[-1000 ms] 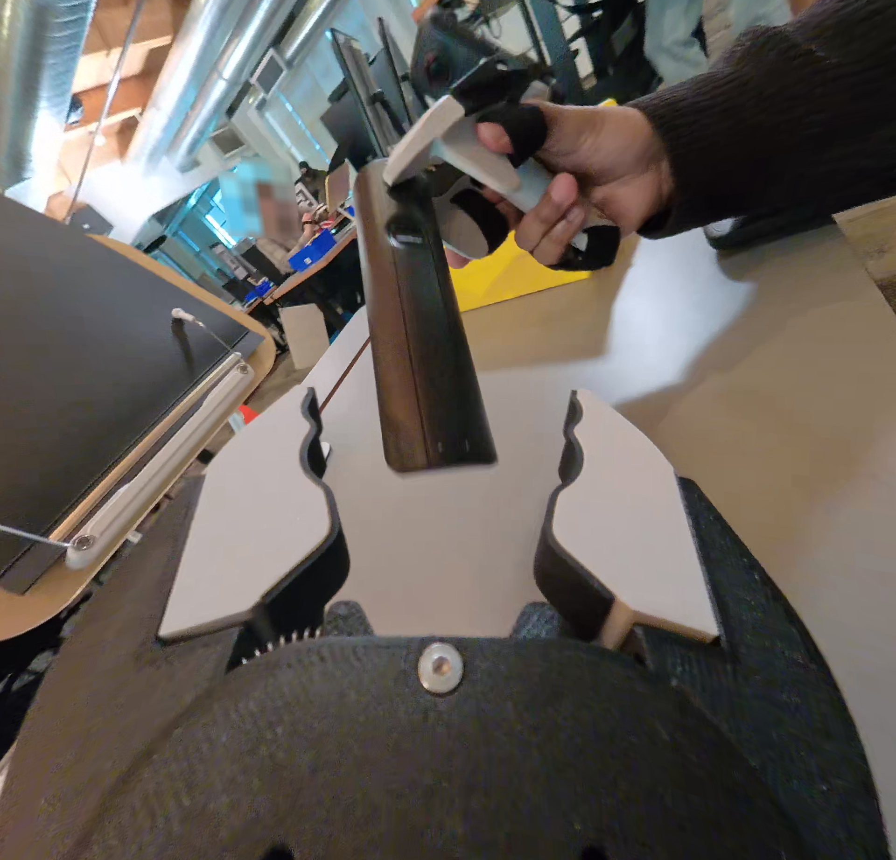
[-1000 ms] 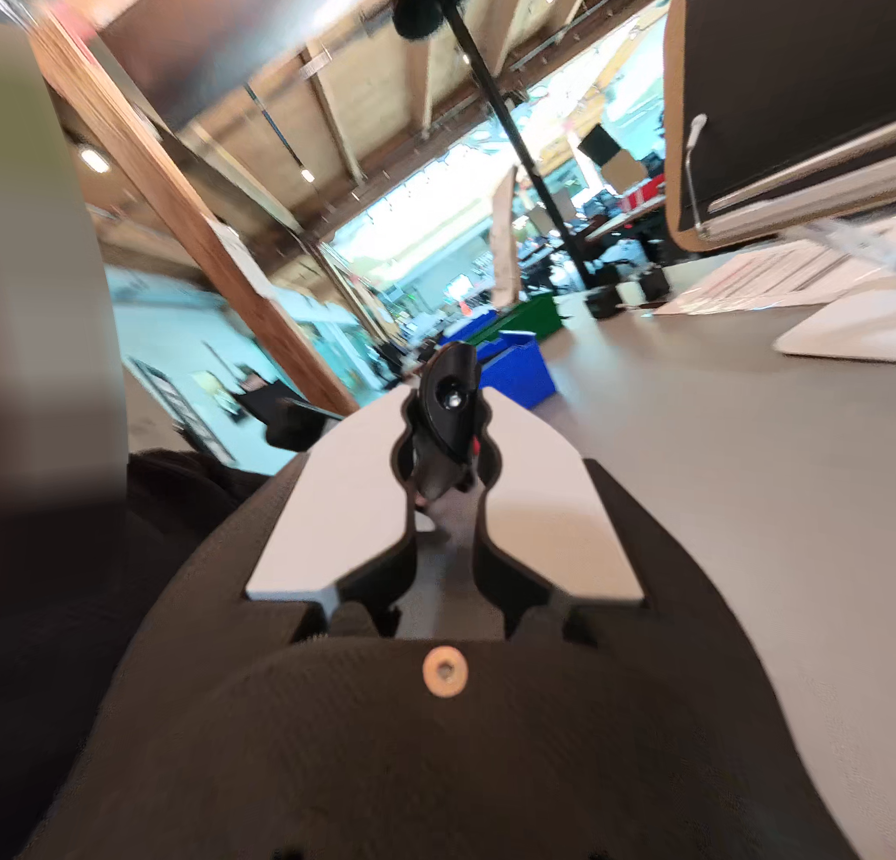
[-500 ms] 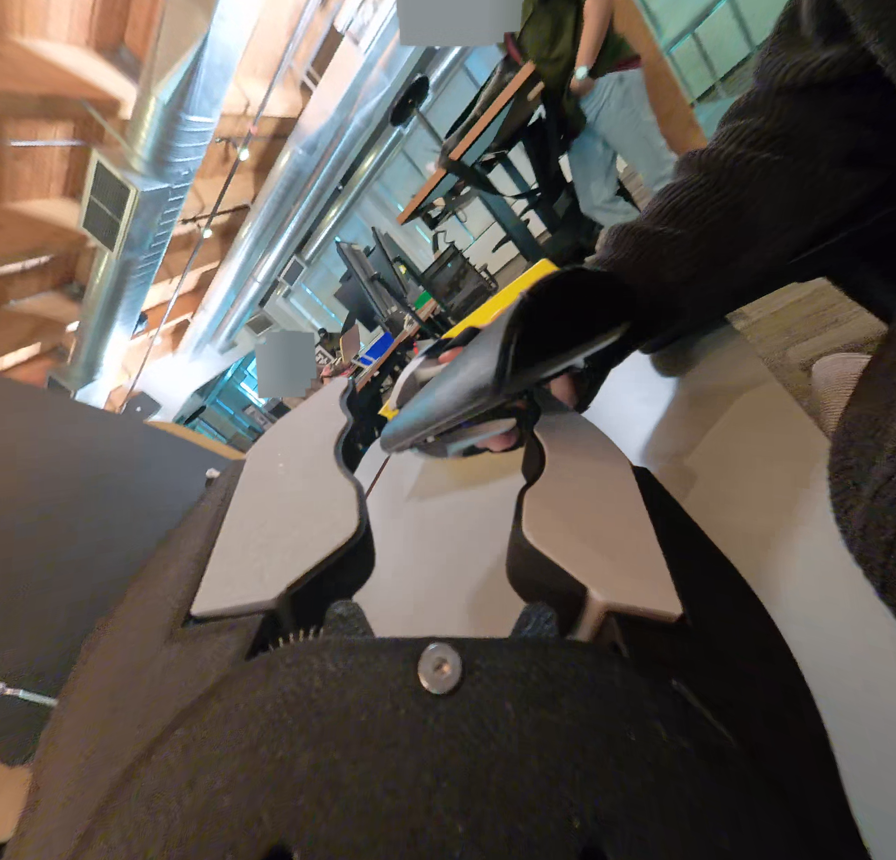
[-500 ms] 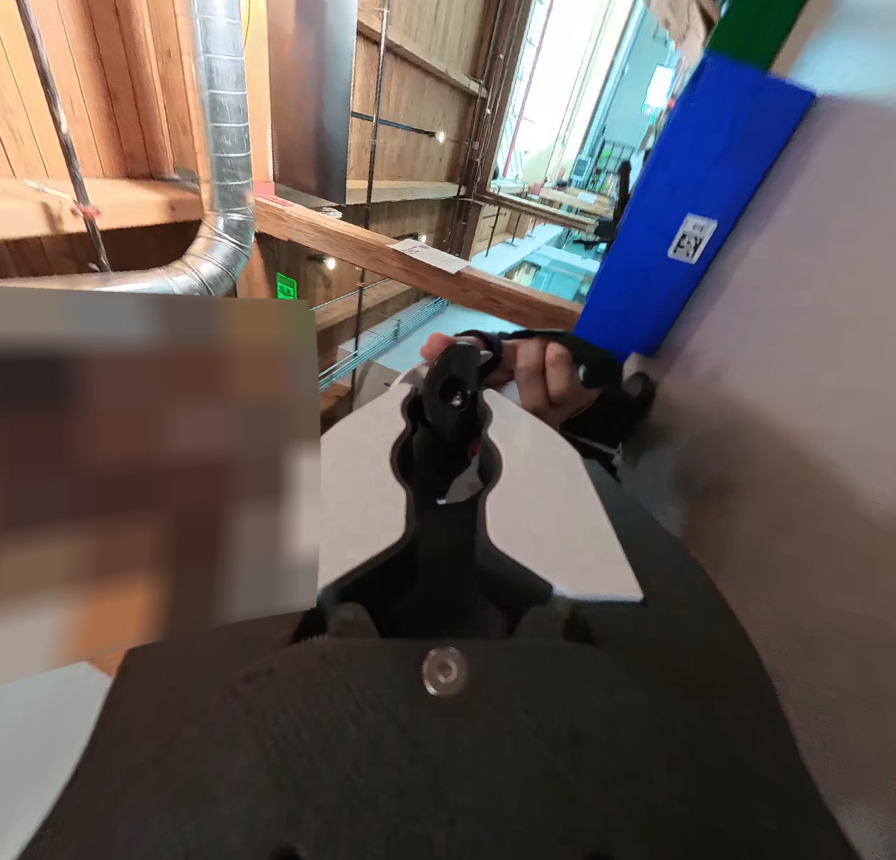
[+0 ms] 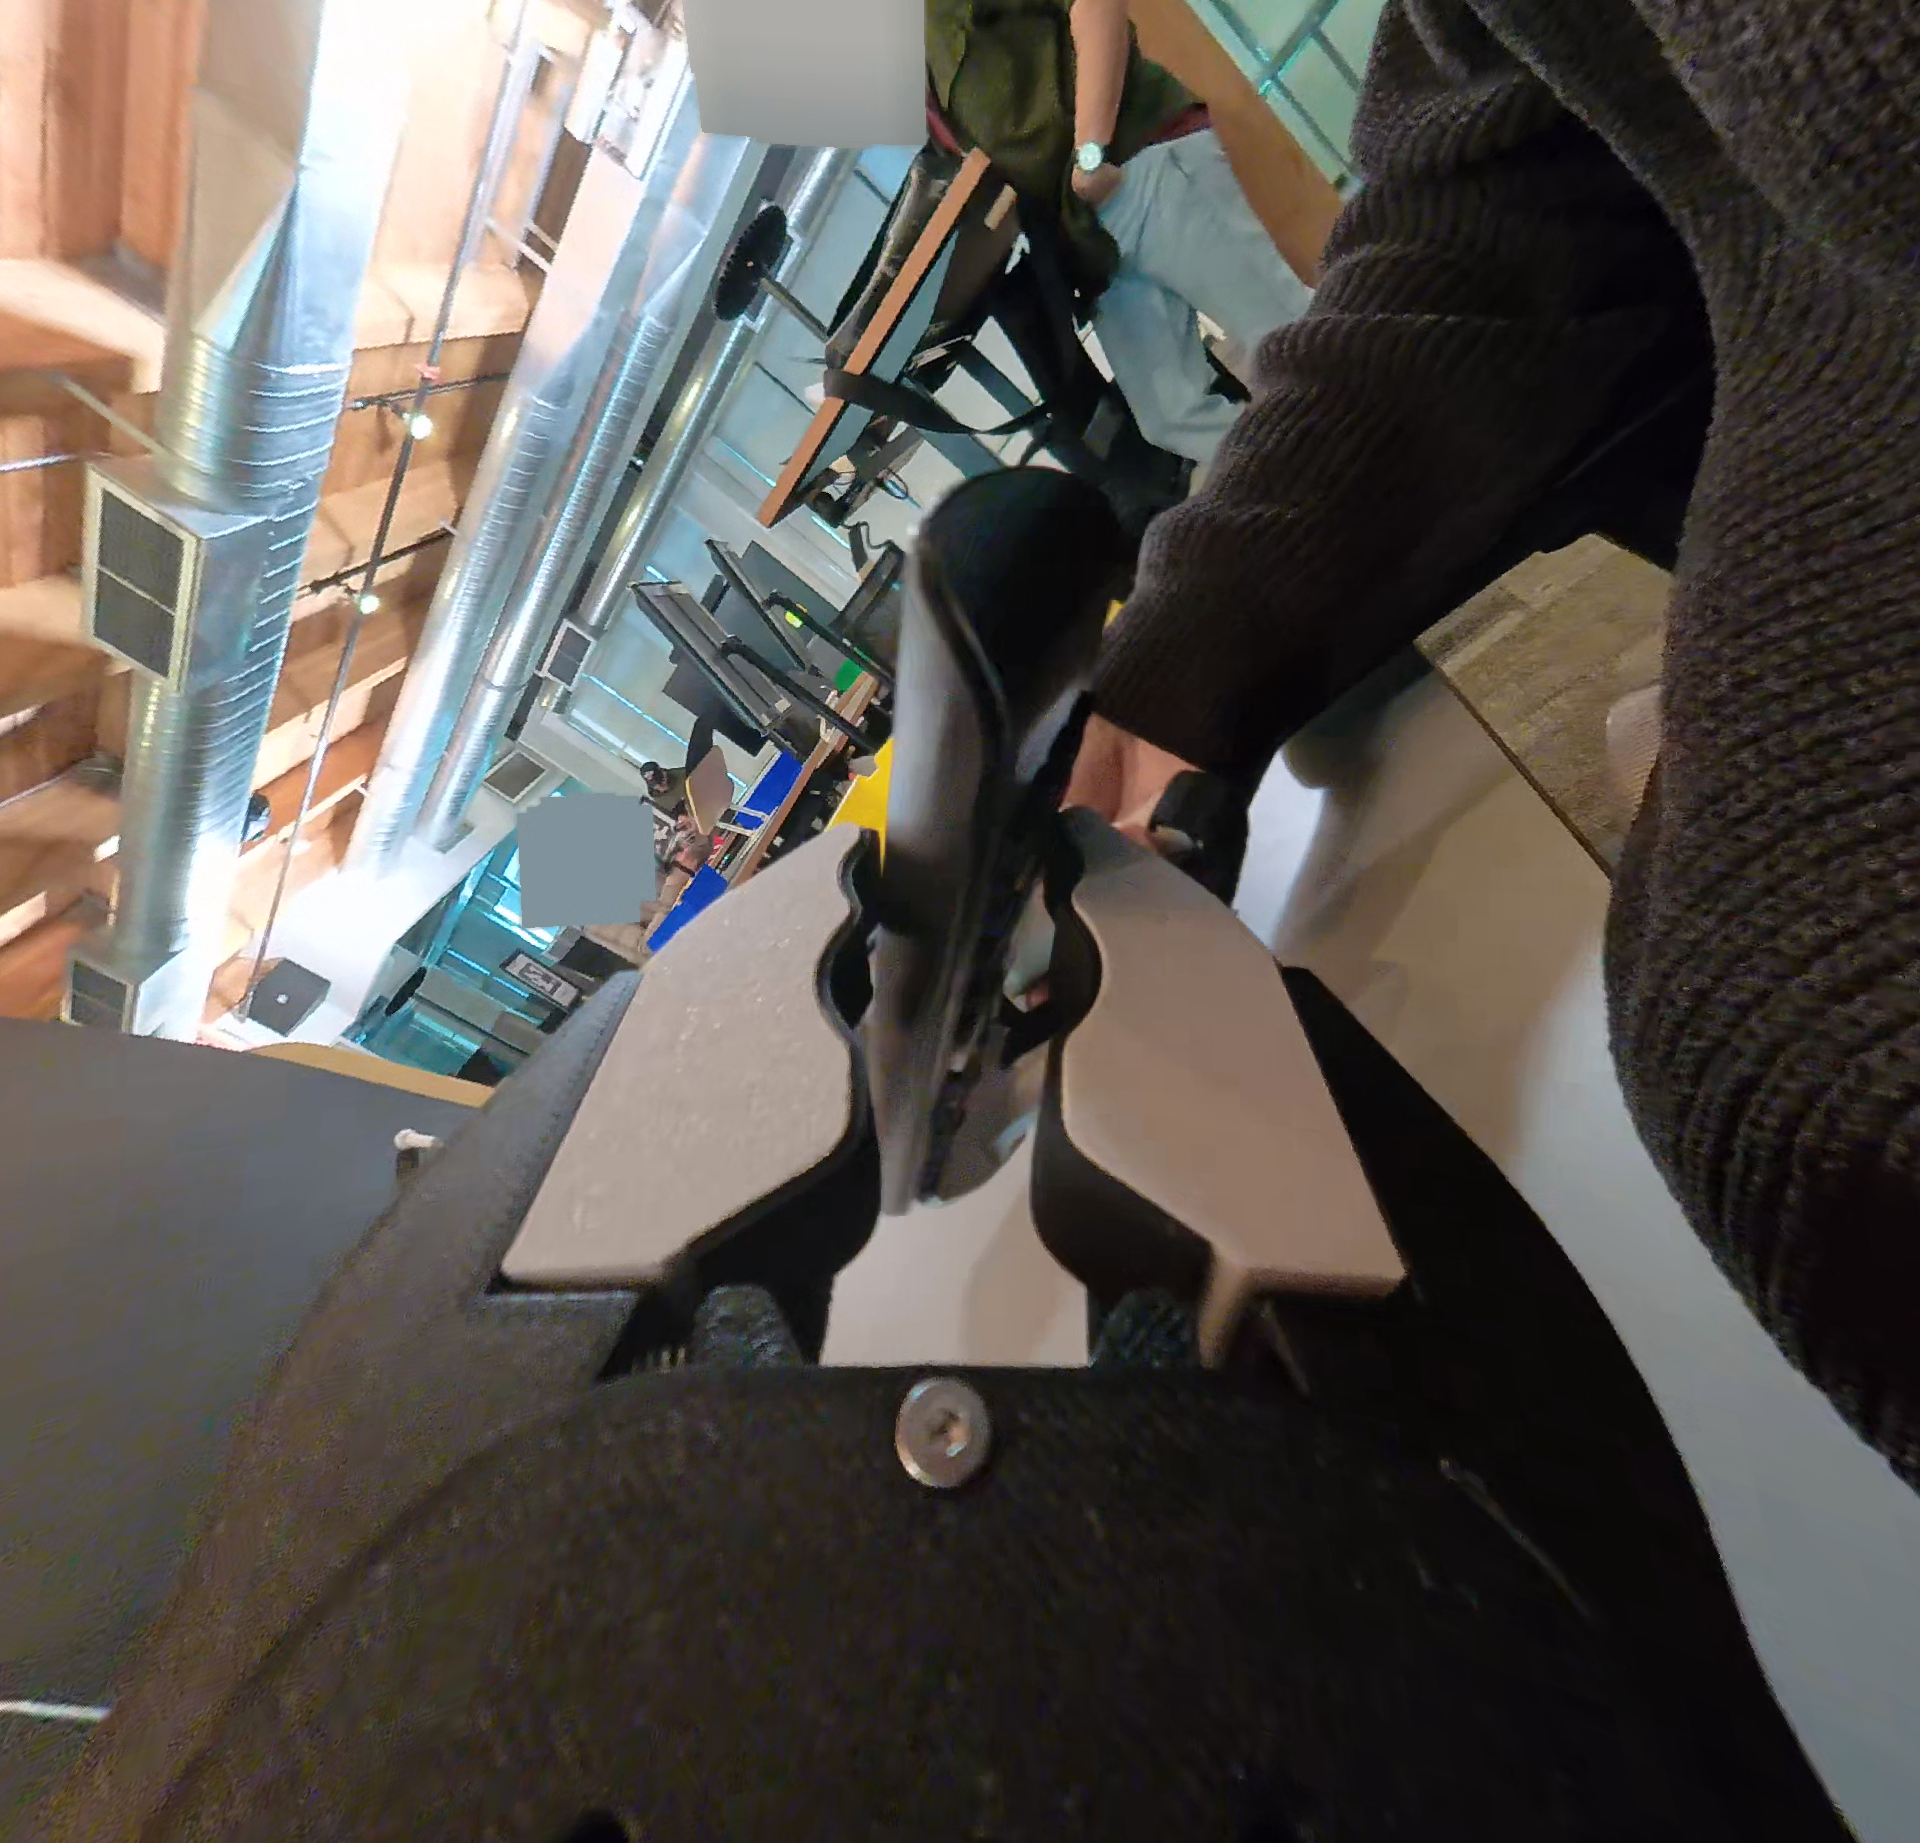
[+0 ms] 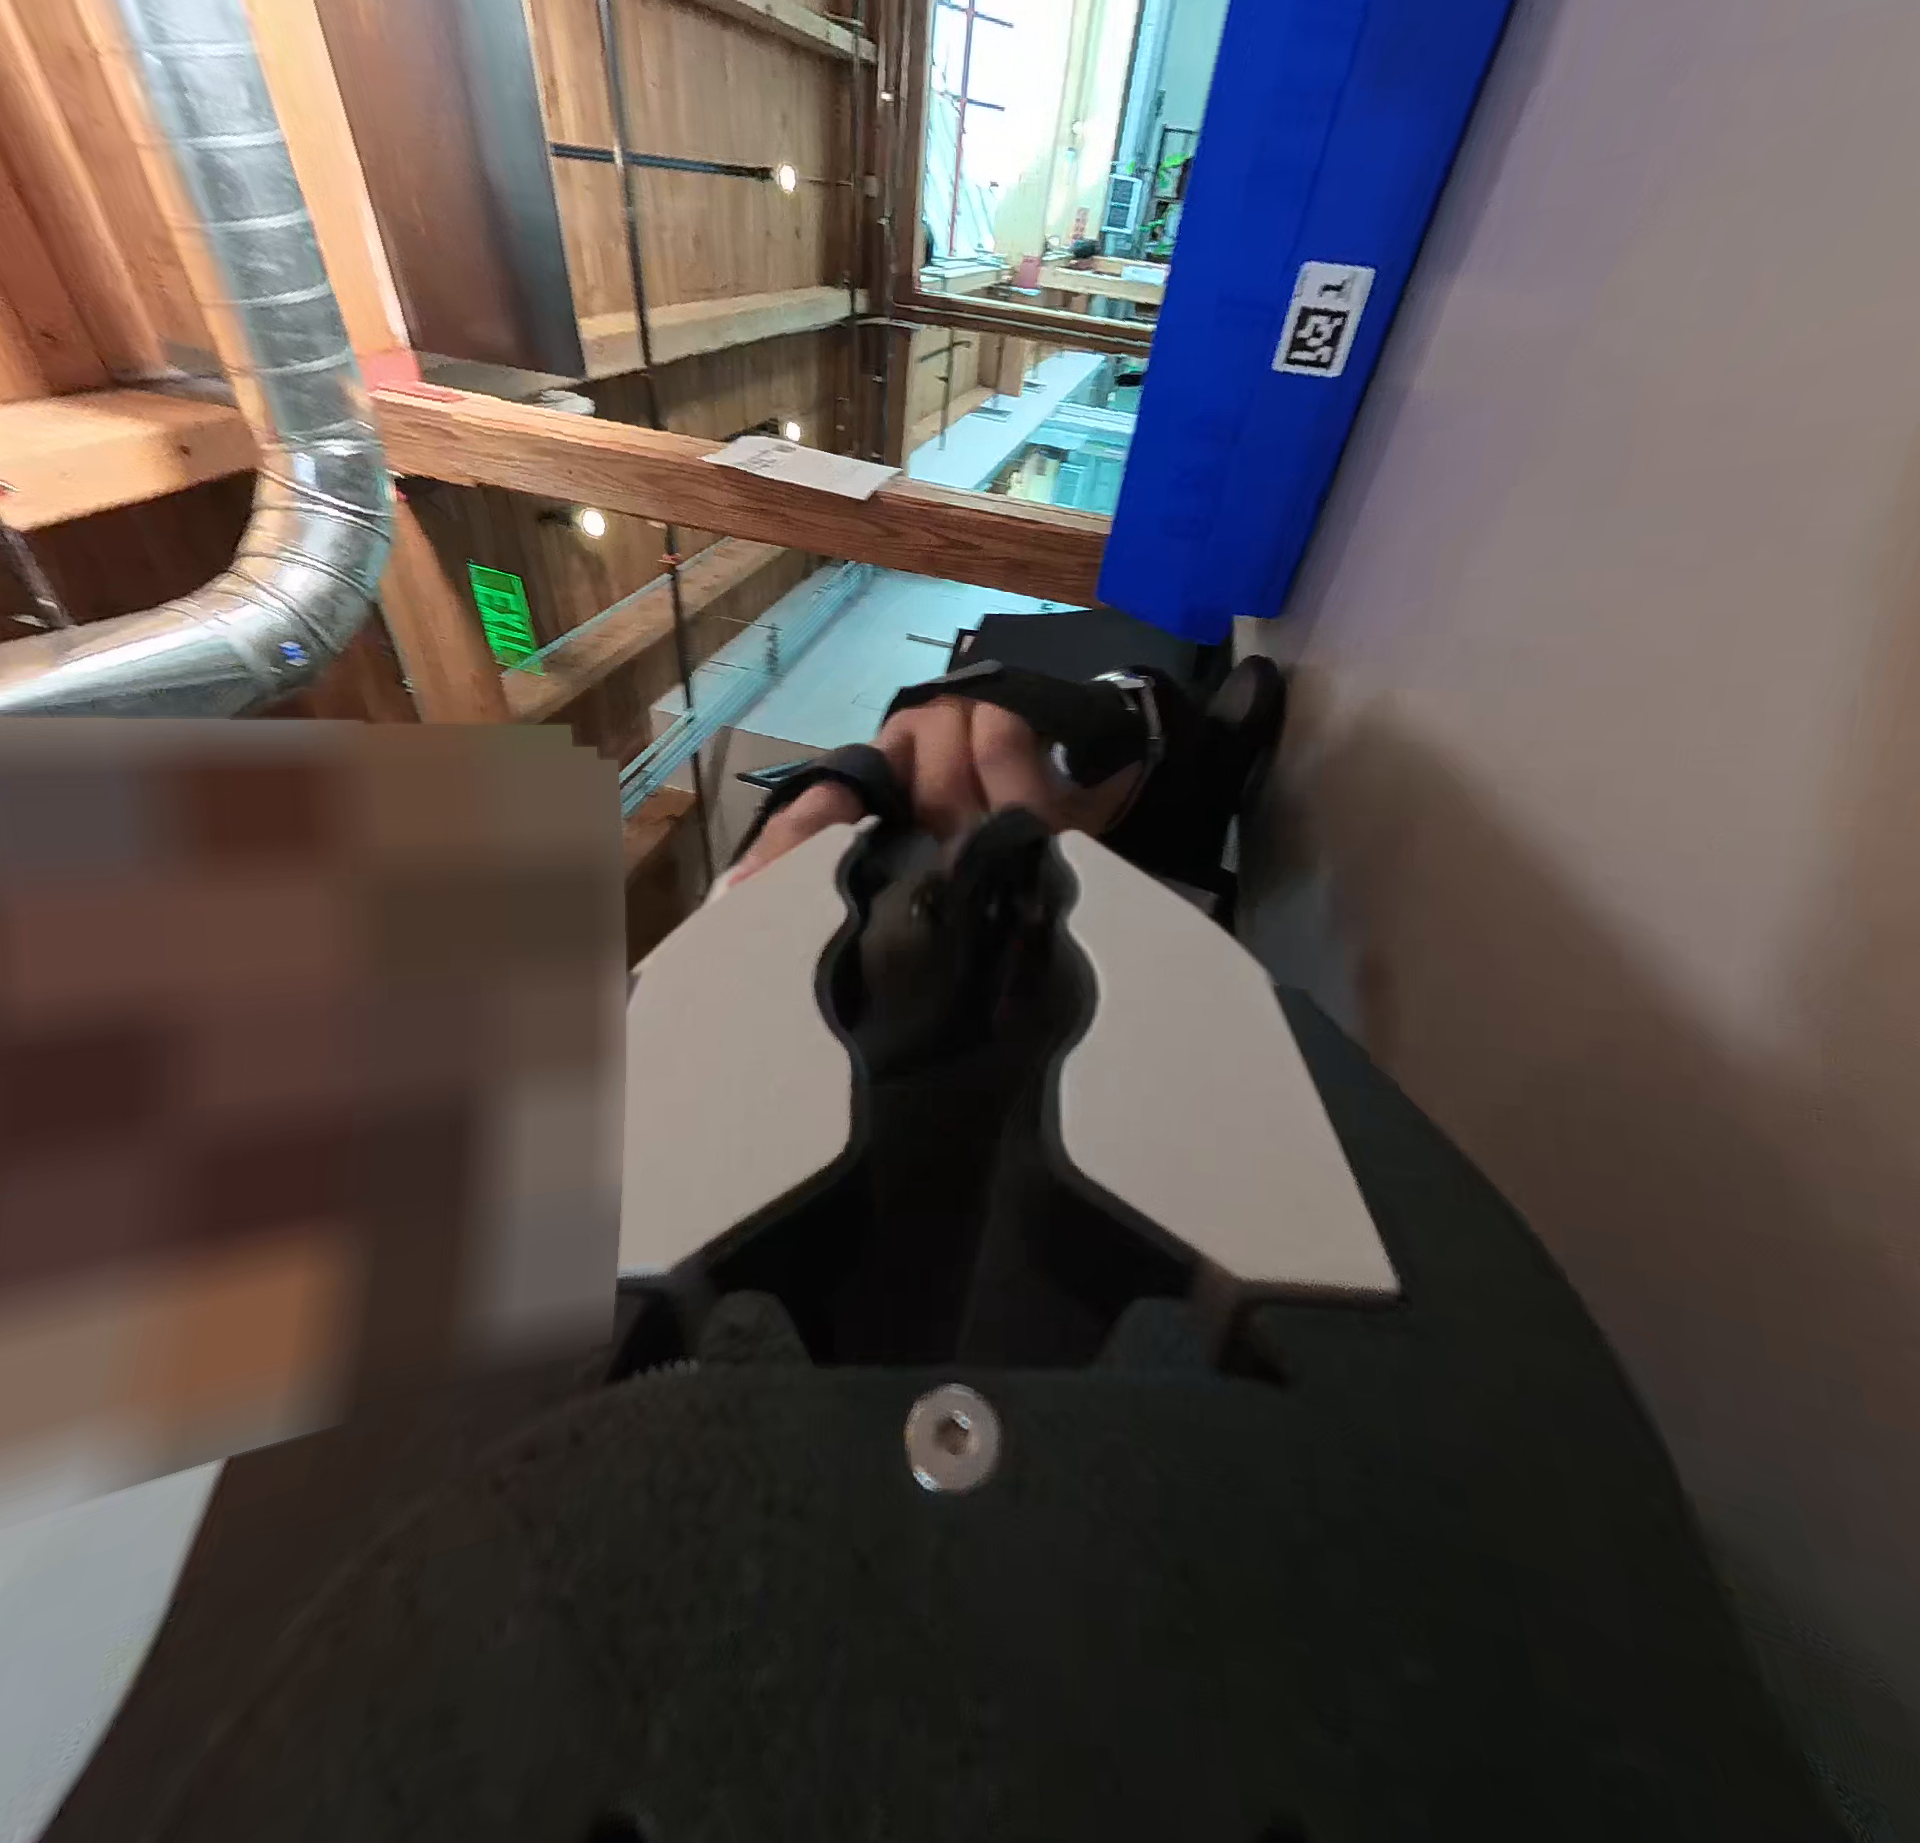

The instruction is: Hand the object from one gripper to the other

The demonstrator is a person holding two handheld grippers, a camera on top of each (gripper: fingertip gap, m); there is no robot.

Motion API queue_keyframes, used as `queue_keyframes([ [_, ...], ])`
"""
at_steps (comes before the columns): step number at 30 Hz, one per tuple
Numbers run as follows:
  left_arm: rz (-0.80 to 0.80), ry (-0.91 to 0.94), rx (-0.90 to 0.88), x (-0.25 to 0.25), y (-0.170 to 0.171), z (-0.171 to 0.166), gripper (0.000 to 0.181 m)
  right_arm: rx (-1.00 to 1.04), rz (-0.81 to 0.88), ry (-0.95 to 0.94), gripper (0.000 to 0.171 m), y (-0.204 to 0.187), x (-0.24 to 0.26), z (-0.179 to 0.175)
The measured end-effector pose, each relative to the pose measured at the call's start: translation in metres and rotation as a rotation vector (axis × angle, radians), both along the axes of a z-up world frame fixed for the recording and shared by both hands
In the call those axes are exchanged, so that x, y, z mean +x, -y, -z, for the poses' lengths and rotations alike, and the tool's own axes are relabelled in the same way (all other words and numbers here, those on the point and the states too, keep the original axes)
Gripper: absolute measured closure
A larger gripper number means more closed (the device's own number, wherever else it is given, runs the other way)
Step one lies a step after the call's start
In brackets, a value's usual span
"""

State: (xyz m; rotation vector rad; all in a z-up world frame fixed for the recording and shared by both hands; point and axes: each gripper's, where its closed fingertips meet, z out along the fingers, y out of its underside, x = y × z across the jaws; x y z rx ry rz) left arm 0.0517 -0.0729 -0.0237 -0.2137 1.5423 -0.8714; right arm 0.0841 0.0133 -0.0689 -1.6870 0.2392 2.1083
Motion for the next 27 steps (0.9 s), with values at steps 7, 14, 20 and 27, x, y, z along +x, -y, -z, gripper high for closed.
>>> queue_keyframes([
  [7,-0.107,0.004,-0.125,0.006,-0.024,-0.015,0.155,0.116,0.075,0.075,0.112,-0.005,0.004,-0.007],
  [14,-0.153,0.031,-0.478,0.001,-0.069,-0.047,0.155,0.214,0.132,0.286,0.096,-0.008,0.005,0.001],
  [20,-0.169,0.036,-0.777,-0.004,-0.111,-0.061,0.155,0.257,0.214,0.391,0.095,-0.016,0.015,0.004],
  [27,-0.195,-0.054,-1.178,0.002,-0.154,-0.044,0.156,0.653,0.463,0.889,0.083,-0.027,0.024,-0.009],
])
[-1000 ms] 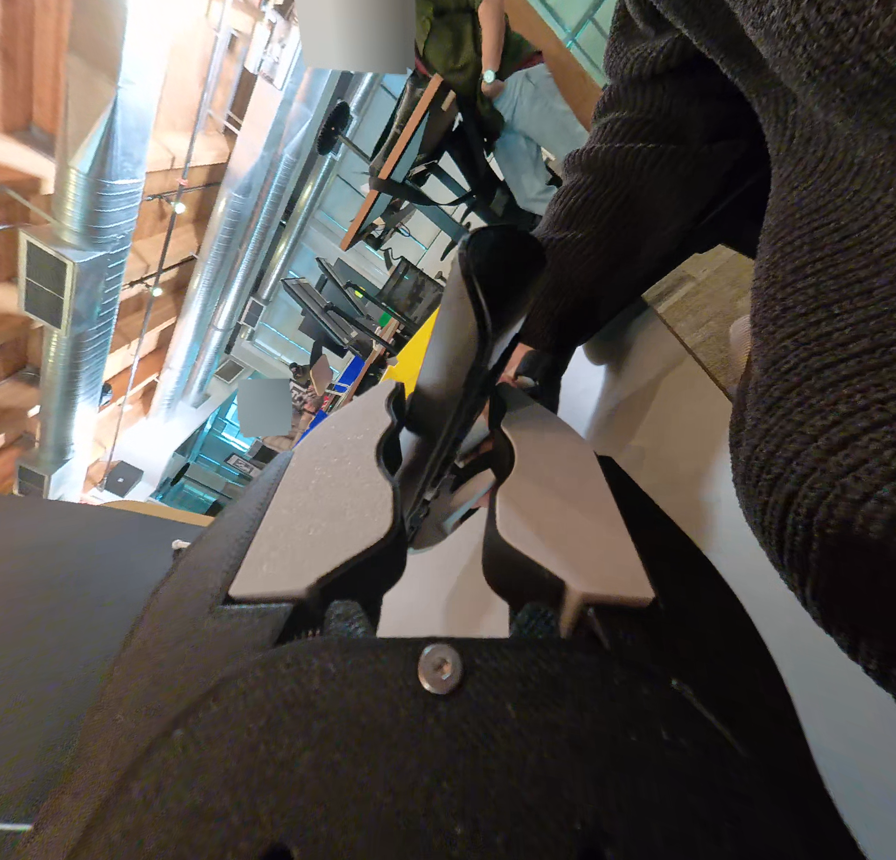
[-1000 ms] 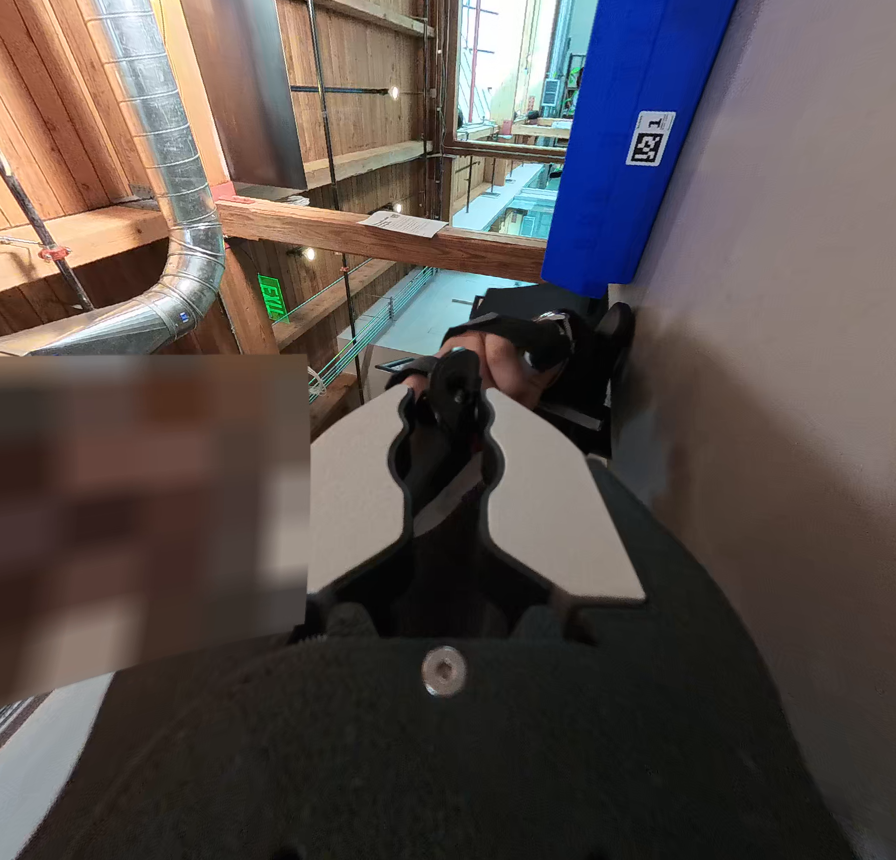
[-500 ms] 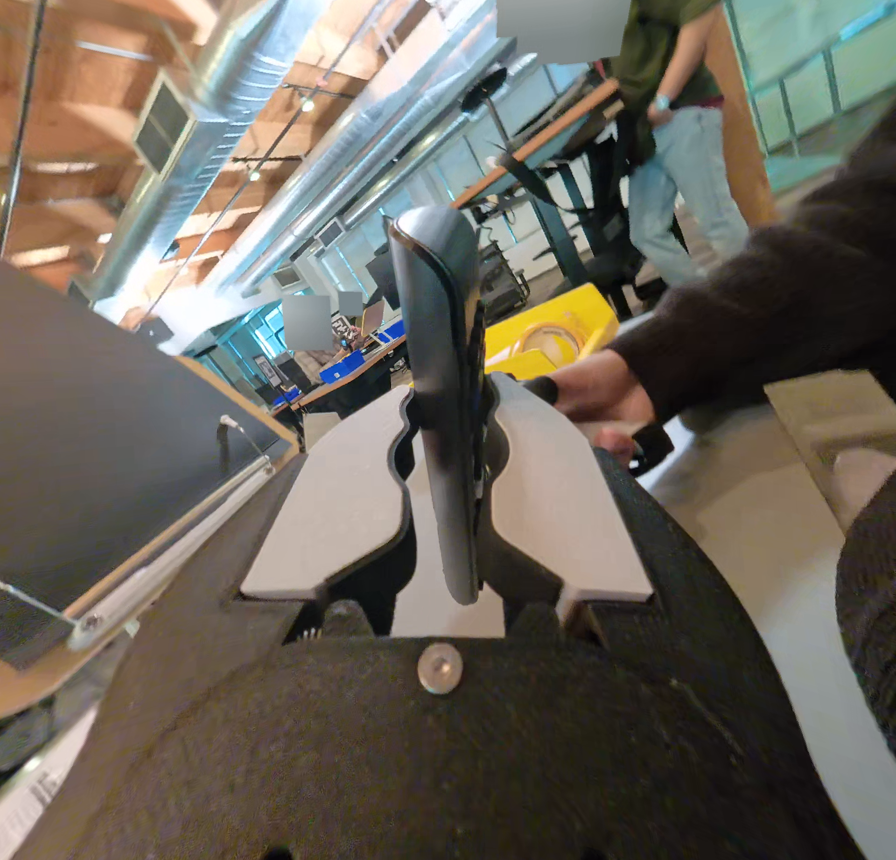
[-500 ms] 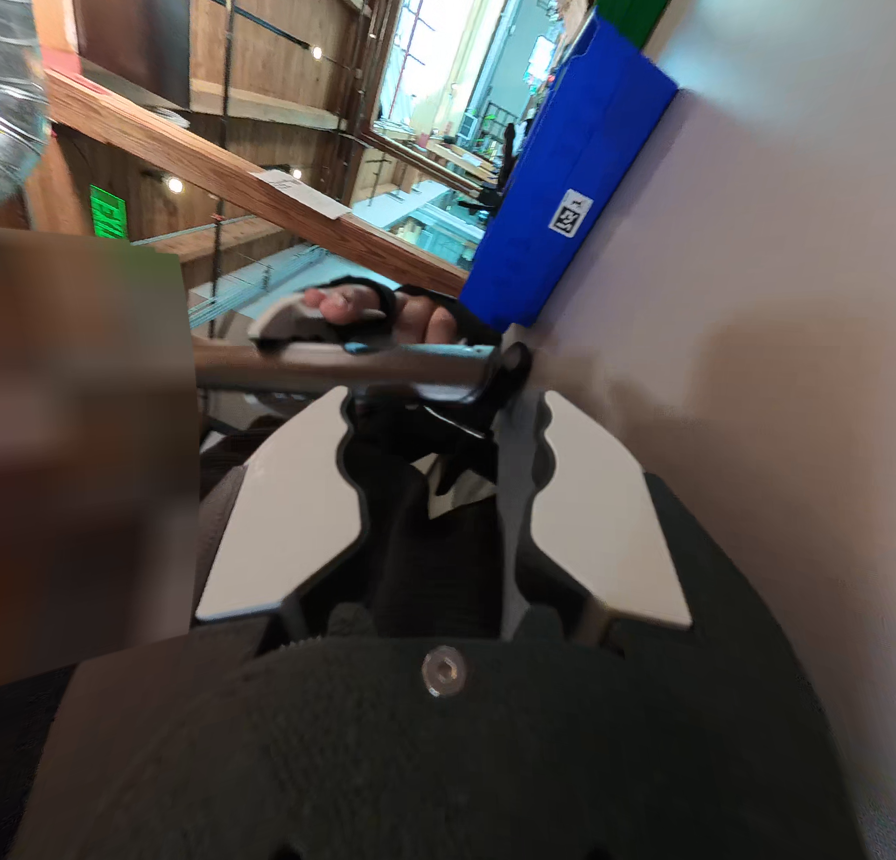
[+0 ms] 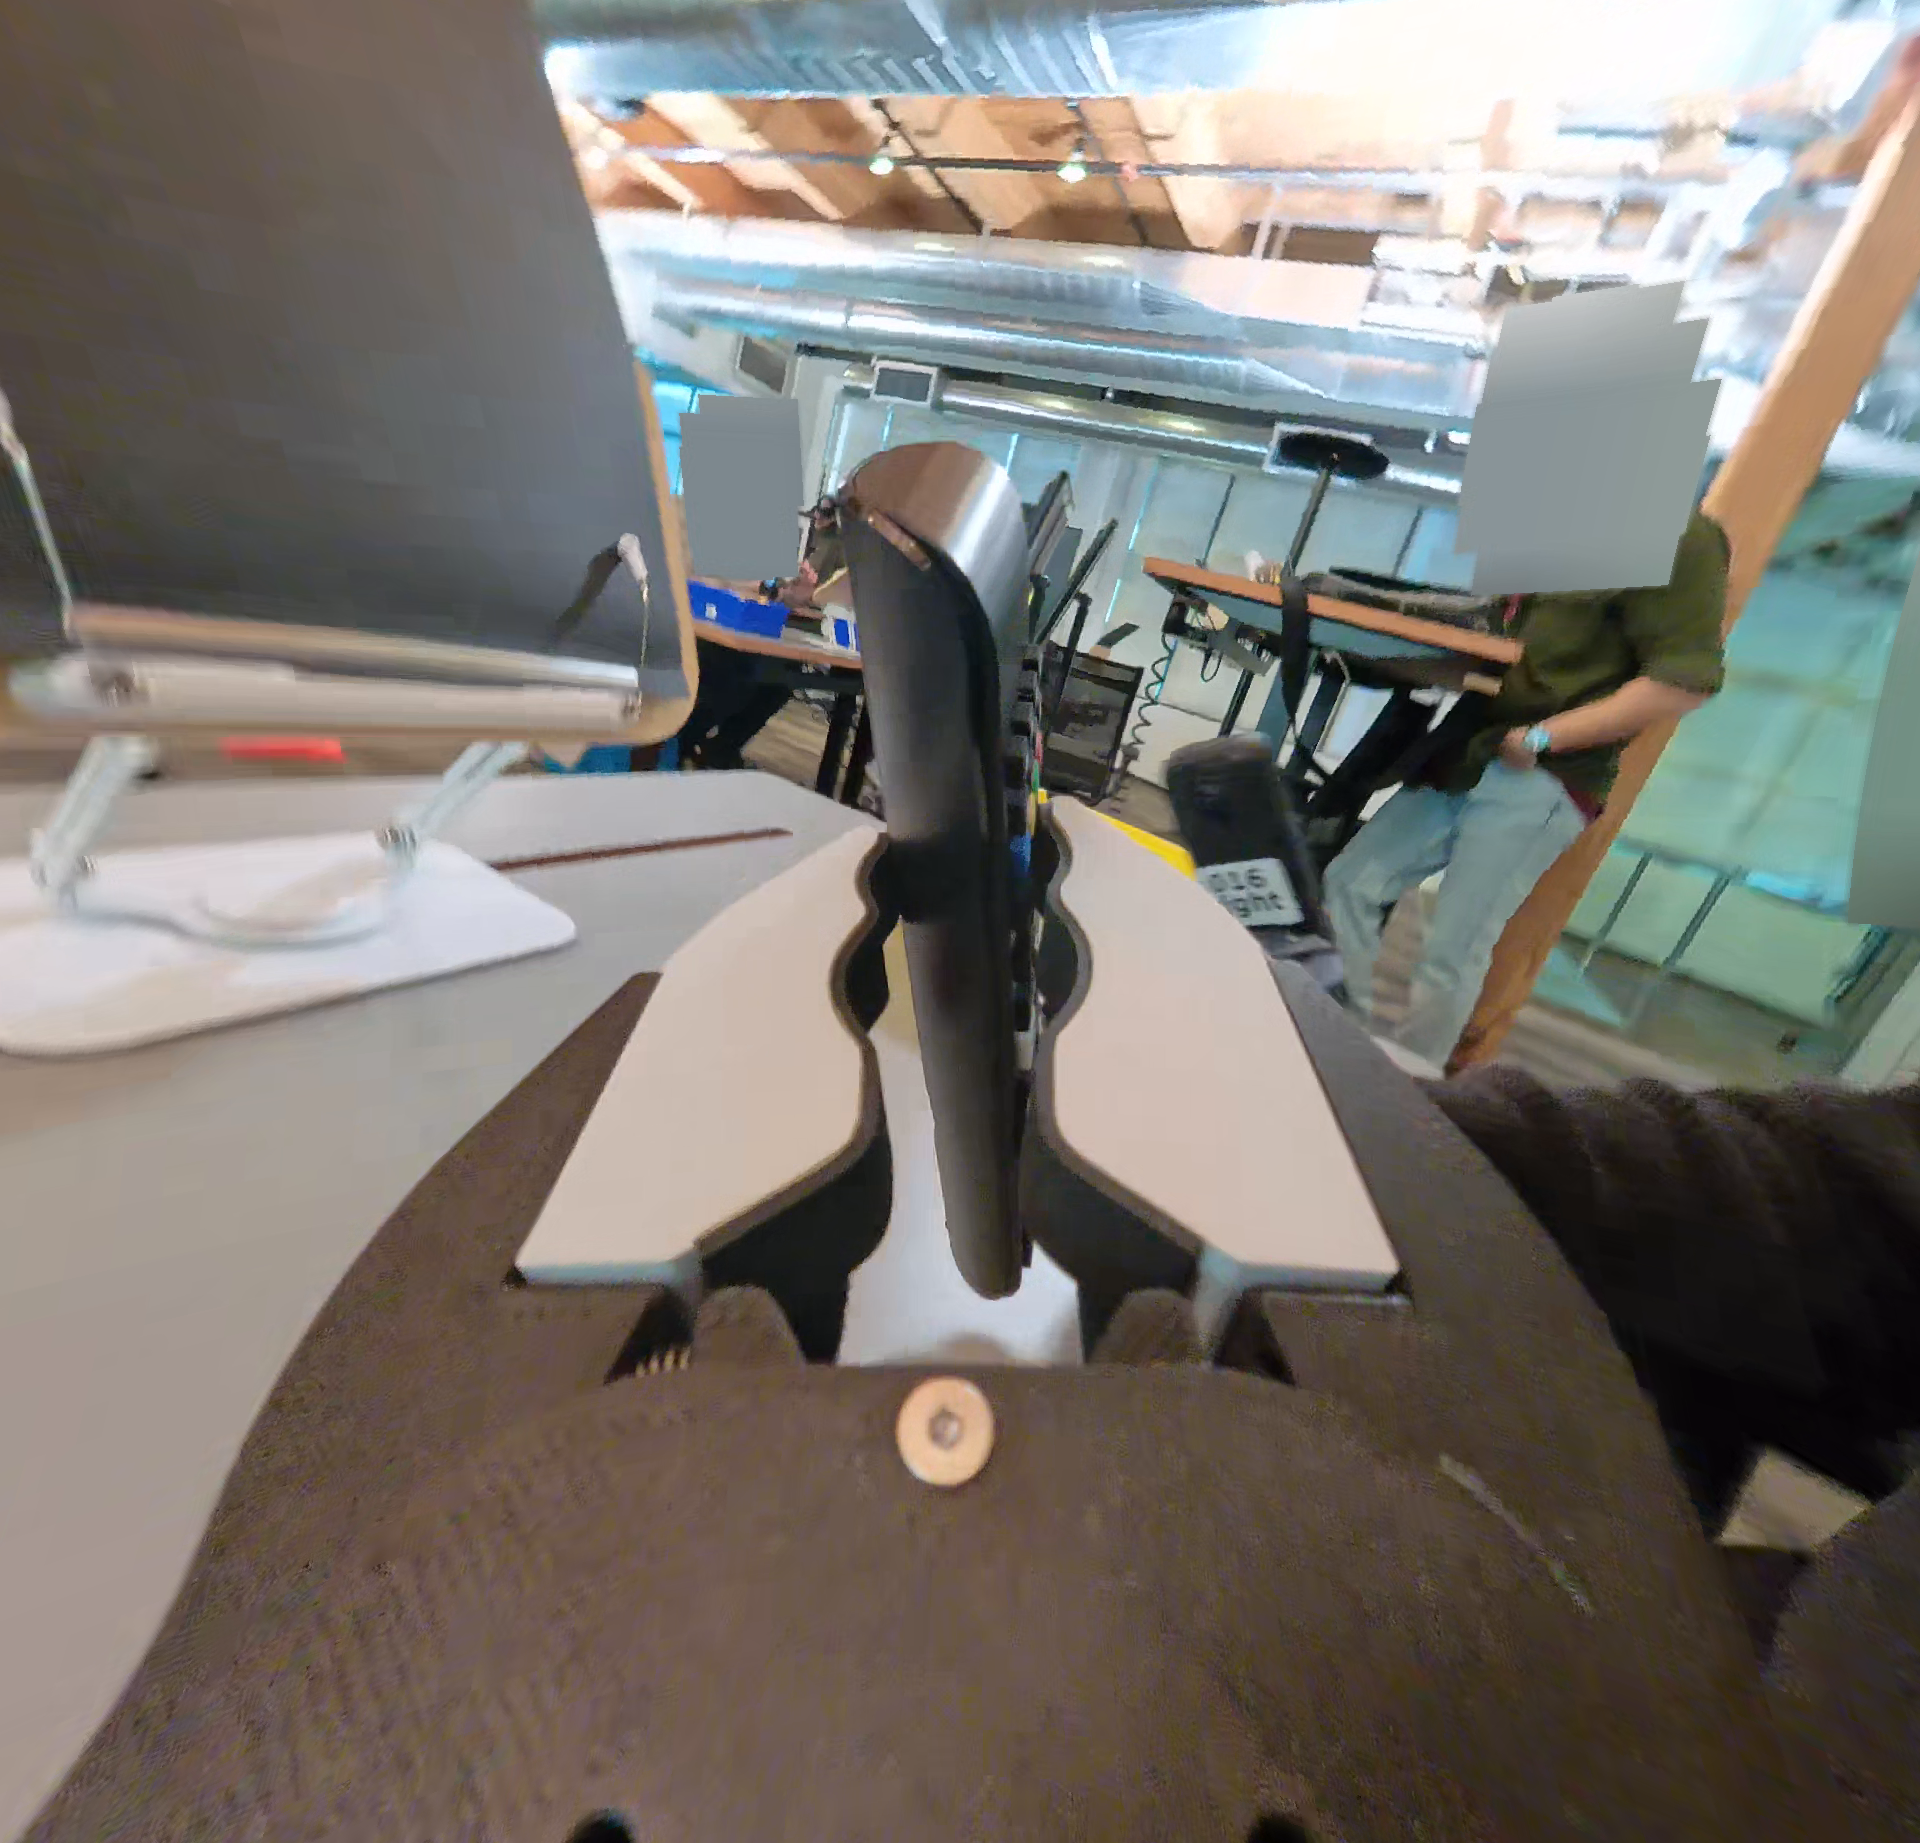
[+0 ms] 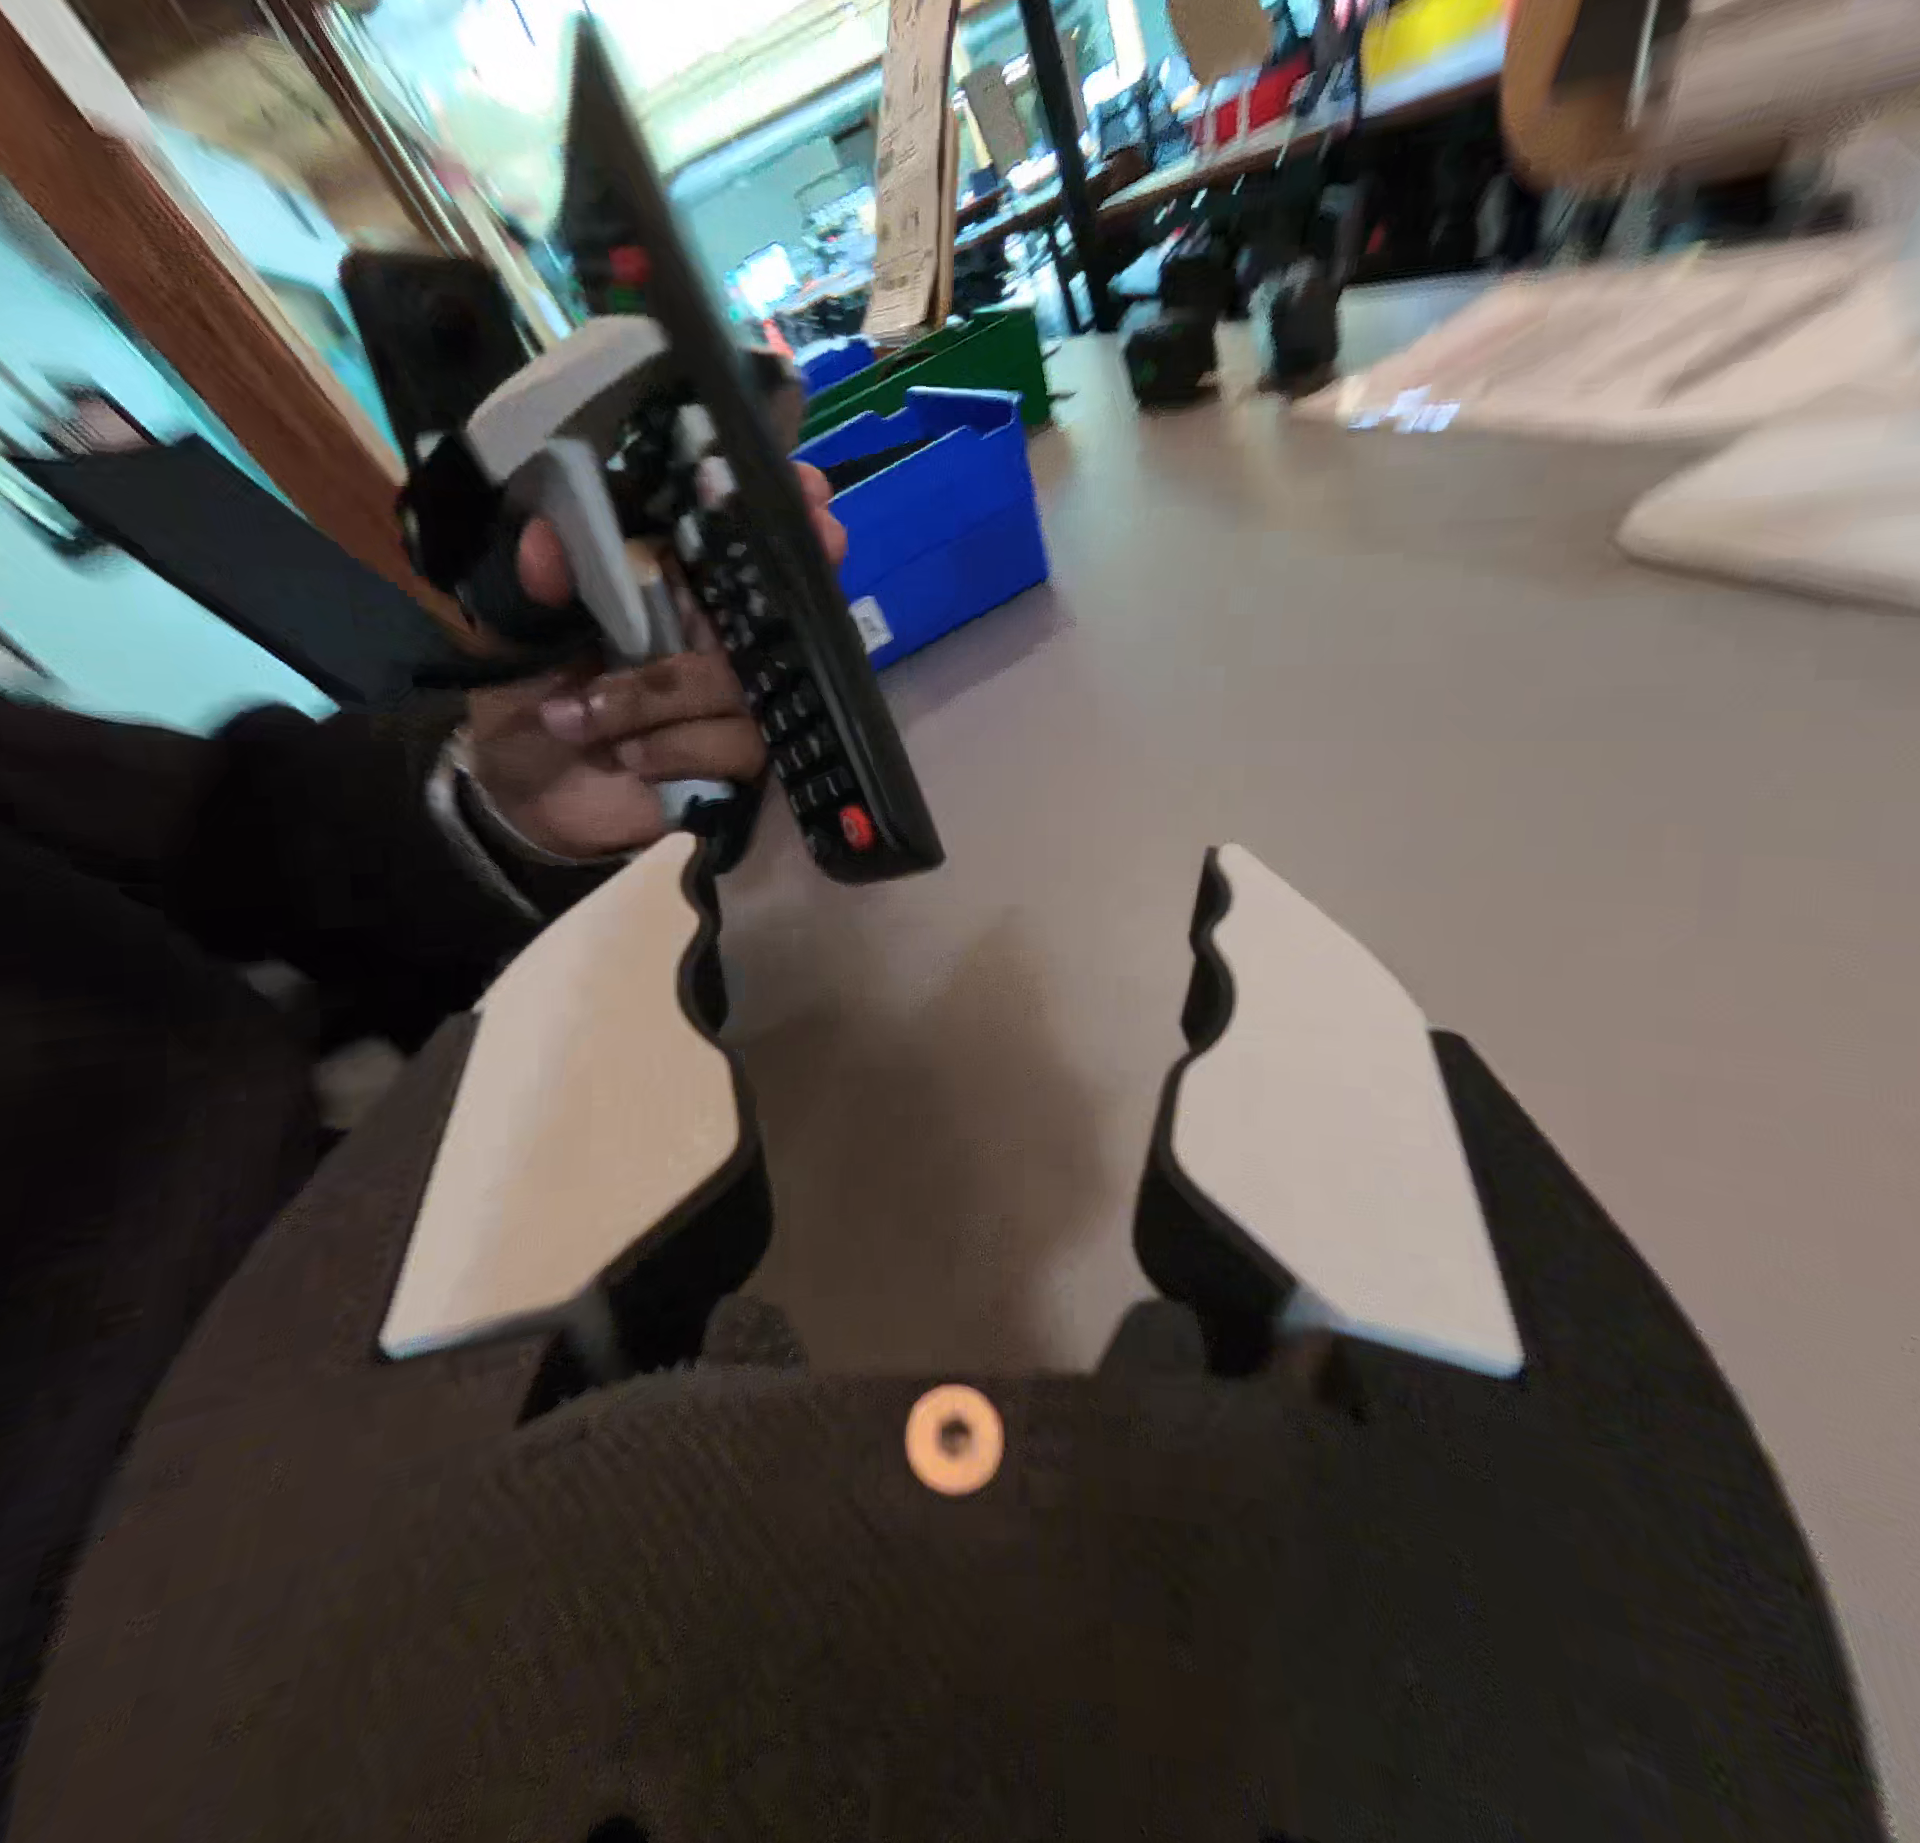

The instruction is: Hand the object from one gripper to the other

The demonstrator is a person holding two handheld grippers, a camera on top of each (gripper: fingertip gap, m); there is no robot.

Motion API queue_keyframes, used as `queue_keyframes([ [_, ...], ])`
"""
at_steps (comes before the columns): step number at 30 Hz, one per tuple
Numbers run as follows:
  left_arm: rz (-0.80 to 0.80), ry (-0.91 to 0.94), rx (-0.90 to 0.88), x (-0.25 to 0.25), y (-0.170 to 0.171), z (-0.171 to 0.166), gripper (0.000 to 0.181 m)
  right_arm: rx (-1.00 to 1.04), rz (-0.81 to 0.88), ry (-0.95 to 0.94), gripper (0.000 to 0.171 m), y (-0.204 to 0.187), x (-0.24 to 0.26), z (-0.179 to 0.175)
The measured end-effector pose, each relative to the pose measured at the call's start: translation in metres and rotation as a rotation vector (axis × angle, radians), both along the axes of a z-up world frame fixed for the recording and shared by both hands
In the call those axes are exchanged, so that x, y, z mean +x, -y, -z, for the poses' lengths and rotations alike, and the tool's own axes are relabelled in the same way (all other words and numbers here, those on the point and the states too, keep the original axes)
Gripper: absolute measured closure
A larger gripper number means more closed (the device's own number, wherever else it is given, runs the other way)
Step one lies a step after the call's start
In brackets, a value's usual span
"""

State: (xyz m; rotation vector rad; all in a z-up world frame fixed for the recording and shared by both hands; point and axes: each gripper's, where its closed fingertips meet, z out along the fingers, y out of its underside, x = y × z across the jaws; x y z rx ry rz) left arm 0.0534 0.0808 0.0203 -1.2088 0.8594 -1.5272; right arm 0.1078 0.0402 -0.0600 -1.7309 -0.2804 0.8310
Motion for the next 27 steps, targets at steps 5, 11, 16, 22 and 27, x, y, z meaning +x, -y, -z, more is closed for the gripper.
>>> queue_keyframes([
  [5,0.025,-0.053,-0.369,0.01,-0.018,0.031,0.156,0.276,0.102,0.476,0.084,0.003,-0.016,-0.008],
  [11,0.042,-0.006,-0.712,0.016,-0.023,0.054,0.156,0.209,0.1,0.692,0.086,-0.003,-0.041,0.019],
  [16,0.081,0.036,-0.679,0.02,-0.007,0.05,0.156,0.189,0.146,0.88,0.112,-0.008,-0.033,0.031],
  [22,0.1,0.033,-0.696,0.02,-0.006,0.053,0.155,0.165,0.165,0.931,0.117,-0.007,-0.02,0.032],
  [27,0.136,0.018,-0.691,0.021,-0.003,0.053,0.153,0.166,0.159,0.971,0.118,-0.004,-0.014,0.031],
])
